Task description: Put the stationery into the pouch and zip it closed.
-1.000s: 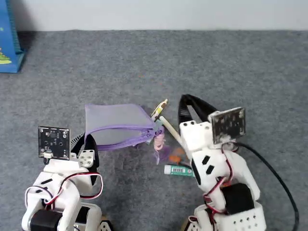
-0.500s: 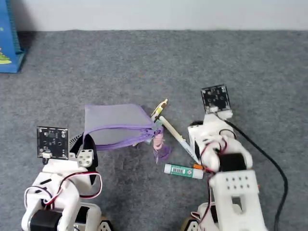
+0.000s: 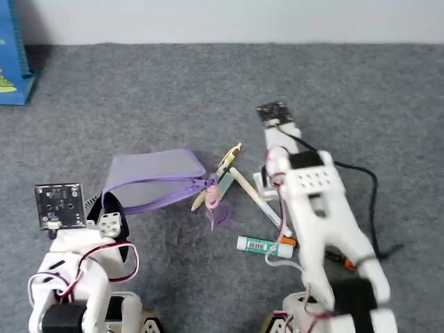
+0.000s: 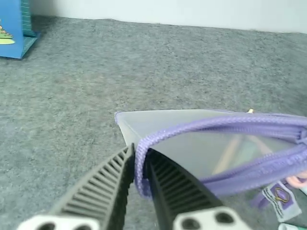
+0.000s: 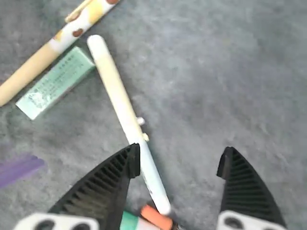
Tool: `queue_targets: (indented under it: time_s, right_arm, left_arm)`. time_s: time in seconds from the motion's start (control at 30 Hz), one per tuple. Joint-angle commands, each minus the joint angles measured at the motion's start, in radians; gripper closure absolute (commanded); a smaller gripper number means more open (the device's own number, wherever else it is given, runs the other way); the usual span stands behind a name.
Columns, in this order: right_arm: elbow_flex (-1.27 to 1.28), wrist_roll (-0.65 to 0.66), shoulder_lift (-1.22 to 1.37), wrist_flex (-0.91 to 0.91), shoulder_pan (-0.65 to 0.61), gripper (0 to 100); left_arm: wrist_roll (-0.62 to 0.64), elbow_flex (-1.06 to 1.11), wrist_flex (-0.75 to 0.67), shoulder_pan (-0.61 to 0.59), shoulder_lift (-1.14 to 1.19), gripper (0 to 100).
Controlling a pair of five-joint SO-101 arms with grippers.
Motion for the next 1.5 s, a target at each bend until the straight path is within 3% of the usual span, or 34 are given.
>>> queue_targets:
  time_s: [0.0, 0.4, 0.57, 1.27, 1.47]
  right_arm:
    - [-0.149, 0.011, 0.097, 0.001, -0.062, 76.8]
    - [-0.479, 0.012, 0.562, -0.012, -0.102, 80.0]
    - [-0.520, 0.126, 0.630, -0.010, -0.102, 96.9]
    - [-0.519, 0.133, -0.096, 0.420, -0.056, 99.1]
    - [-0.519, 0.049, -0.302, 0.418, -0.096, 99.1]
  left_arm:
    - [-0.012, -0.008, -0.021, -0.009, 0.003, 99]
    - [-0.012, -0.007, -0.018, -0.006, 0.003, 99]
    - [-0.012, -0.007, -0.017, -0.006, 0.003, 99]
    - [-0.014, -0.031, -0.021, -0.005, 0.012, 99]
    - [-0.038, -0.191, -0.015, 0.014, 0.279, 99]
